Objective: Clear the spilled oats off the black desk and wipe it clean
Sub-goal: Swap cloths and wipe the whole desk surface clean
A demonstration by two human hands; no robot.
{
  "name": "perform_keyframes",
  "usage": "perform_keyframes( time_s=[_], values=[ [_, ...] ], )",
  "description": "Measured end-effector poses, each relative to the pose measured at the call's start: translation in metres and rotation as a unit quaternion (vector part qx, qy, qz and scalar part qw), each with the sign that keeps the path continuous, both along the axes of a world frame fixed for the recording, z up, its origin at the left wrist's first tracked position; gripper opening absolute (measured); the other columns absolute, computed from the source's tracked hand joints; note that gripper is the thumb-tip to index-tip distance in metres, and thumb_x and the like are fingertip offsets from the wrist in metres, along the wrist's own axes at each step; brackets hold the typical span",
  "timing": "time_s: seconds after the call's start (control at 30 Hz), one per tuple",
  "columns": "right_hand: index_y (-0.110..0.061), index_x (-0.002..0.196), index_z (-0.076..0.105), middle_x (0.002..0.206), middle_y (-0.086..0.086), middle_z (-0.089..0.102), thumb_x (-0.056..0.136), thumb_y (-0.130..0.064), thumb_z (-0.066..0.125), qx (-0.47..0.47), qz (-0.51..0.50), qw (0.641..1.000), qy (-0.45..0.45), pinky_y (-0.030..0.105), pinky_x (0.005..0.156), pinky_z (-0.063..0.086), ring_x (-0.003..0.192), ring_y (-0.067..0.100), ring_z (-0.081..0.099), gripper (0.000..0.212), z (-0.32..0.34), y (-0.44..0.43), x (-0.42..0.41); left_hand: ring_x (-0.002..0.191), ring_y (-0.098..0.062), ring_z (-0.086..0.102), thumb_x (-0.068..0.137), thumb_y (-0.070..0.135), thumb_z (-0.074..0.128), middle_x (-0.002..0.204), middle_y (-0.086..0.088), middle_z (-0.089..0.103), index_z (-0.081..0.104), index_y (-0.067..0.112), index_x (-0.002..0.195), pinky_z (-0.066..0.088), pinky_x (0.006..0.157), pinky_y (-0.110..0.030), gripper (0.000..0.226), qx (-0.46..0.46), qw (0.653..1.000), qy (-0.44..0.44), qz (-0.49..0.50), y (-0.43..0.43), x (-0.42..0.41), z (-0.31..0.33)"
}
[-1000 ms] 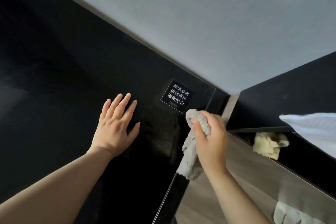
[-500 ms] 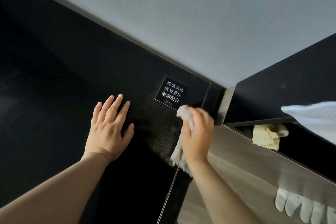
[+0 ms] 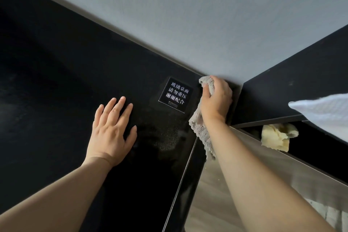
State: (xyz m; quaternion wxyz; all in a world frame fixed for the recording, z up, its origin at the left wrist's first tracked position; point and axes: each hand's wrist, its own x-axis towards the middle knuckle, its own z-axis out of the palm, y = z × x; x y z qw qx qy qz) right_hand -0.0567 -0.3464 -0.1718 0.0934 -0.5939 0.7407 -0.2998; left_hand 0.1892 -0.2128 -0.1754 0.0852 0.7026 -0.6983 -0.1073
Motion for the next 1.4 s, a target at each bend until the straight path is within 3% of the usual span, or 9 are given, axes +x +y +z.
perform_keyframes(
  time_s=[0.17,0.4,0.5,0.6,0.8,1.07,1.2,1.3,1.4],
  values=[
    [-0.017,0.12,0.06,0.124,-0.002,0.056,0.087,-0.011,0.055,0.03,0.1,0.993,0.052,0.036,0.103,0.039,0.118,0.021,0.048,0.035,-0.002,0.065,0.007,0.145,-0.027,0.019,0.091,0.043,0.034,0.154,-0.01,0.03,0.041,0.011,0.143,0.009,0.12,-0.045,0.061,-0.002,1.0,-0.002,-0.002,0.0,0.0,-0.001],
    [-0.025,0.118,0.063,0.121,-0.016,0.057,0.082,-0.013,0.051,0.084,0.216,0.972,-0.03,0.032,0.1,0.041,0.115,0.008,0.05,0.039,0.014,0.186,0.026,0.145,-0.027,0.019,0.091,0.043,0.034,0.154,-0.01,0.03,0.042,0.011,0.142,0.008,0.12,-0.044,0.061,0.002,1.0,-0.002,0.003,0.0,-0.002,0.0],
    [-0.019,0.111,0.068,0.114,-0.014,0.062,0.081,-0.002,0.055,0.047,0.116,0.981,-0.147,0.025,0.1,0.041,0.113,0.007,0.053,0.037,0.029,0.166,0.019,0.145,-0.028,0.019,0.09,0.043,0.035,0.154,-0.01,0.03,0.042,0.011,0.142,0.008,0.12,-0.045,0.062,-0.004,1.0,0.003,0.001,0.001,-0.002,-0.001],
    [-0.013,0.111,0.069,0.116,-0.004,0.063,0.082,0.007,0.058,-0.009,0.019,0.992,-0.124,0.024,0.102,0.04,0.114,0.015,0.054,0.037,0.031,0.109,0.007,0.144,-0.028,0.02,0.09,0.045,0.034,0.153,-0.01,0.031,0.043,0.011,0.142,0.009,0.119,-0.045,0.062,-0.006,1.0,0.003,0.004,0.0,-0.002,-0.001],
    [-0.016,0.124,0.062,0.126,-0.001,0.06,0.089,-0.014,0.057,0.019,0.077,0.996,0.029,0.041,0.103,0.044,0.122,0.019,0.051,0.035,-0.007,0.082,0.014,0.144,-0.028,0.02,0.09,0.045,0.033,0.154,-0.01,0.03,0.042,0.012,0.142,0.011,0.119,-0.047,0.062,-0.014,1.0,0.002,0.005,0.0,-0.001,-0.002],
    [-0.036,0.12,0.061,0.12,-0.024,0.058,0.083,-0.012,0.059,0.1,0.159,0.981,-0.052,0.031,0.097,0.045,0.115,-0.001,0.051,0.044,0.013,0.227,0.043,0.145,-0.027,0.017,0.09,0.048,0.028,0.155,-0.009,0.028,0.04,0.013,0.143,0.01,0.119,-0.047,0.064,-0.008,1.0,-0.002,0.006,0.0,0.0,-0.003],
    [-0.02,0.115,0.067,0.114,-0.012,0.065,0.083,-0.001,0.056,0.049,0.103,0.979,-0.17,0.025,0.099,0.045,0.111,0.005,0.057,0.039,0.034,0.202,0.025,0.145,-0.027,0.016,0.091,0.048,0.027,0.155,-0.01,0.027,0.039,0.014,0.144,0.008,0.119,-0.046,0.064,-0.015,1.0,0.0,0.001,0.002,0.0,-0.005],
    [-0.013,0.119,0.065,0.12,-0.002,0.064,0.088,-0.003,0.058,0.0,0.027,0.991,-0.133,0.02,0.103,0.04,0.115,0.012,0.056,0.033,0.031,0.14,0.005,0.146,-0.026,0.015,0.091,0.048,0.027,0.155,-0.009,0.026,0.038,0.014,0.144,0.005,0.12,-0.045,0.064,-0.019,1.0,0.001,0.001,0.002,0.0,-0.006],
    [-0.012,0.124,0.062,0.125,0.001,0.062,0.092,-0.018,0.058,0.022,0.05,0.997,-0.05,0.029,0.105,0.039,0.119,0.019,0.053,0.032,0.006,0.103,0.008,0.145,-0.026,0.015,0.092,0.048,0.027,0.155,-0.009,0.027,0.038,0.014,0.144,0.005,0.12,-0.045,0.063,-0.032,0.999,0.002,-0.002,0.002,0.0,-0.008]
  ],
)
